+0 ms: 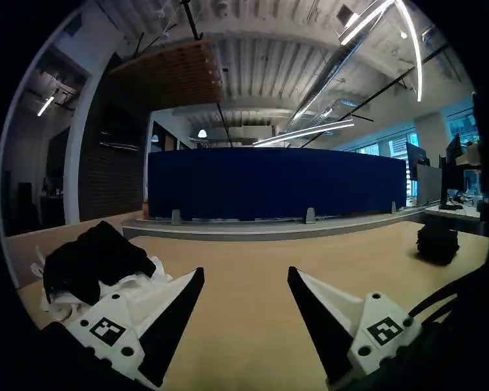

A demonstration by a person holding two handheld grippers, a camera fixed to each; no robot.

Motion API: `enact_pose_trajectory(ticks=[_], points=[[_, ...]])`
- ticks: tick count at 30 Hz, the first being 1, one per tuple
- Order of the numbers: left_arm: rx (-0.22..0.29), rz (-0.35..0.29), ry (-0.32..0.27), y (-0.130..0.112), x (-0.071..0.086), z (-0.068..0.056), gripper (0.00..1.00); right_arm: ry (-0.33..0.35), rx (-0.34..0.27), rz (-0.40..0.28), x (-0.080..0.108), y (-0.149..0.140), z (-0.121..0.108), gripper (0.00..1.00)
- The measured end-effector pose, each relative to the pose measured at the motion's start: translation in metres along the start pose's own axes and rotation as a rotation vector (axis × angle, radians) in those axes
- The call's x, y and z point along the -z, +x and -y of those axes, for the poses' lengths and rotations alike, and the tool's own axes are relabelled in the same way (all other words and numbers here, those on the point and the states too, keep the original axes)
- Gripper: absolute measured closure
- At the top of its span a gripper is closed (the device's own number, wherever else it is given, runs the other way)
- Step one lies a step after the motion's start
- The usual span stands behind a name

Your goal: Fold towel

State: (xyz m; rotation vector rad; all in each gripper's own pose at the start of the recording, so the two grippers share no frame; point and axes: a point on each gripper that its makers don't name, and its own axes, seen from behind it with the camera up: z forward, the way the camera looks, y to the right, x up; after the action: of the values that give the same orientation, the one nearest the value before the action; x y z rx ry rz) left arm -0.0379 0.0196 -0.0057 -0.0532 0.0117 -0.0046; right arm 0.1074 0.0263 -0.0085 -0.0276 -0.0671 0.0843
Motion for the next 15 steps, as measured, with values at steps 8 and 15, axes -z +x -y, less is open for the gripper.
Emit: enact_pose_trajectory(ticks=[8, 15], points=[[0.0, 0.0, 0.0, 0.001, 0.0, 0.0, 0.05, 0.015, -0.016, -0.016, -0.004, -0.044, -0.011, 0.0], [0.001, 0.0, 0.0, 0.0, 0.0, 0.0, 0.05, 0.027, 0.002, -0.024, -0.011, -0.08, -0.01, 0.0]])
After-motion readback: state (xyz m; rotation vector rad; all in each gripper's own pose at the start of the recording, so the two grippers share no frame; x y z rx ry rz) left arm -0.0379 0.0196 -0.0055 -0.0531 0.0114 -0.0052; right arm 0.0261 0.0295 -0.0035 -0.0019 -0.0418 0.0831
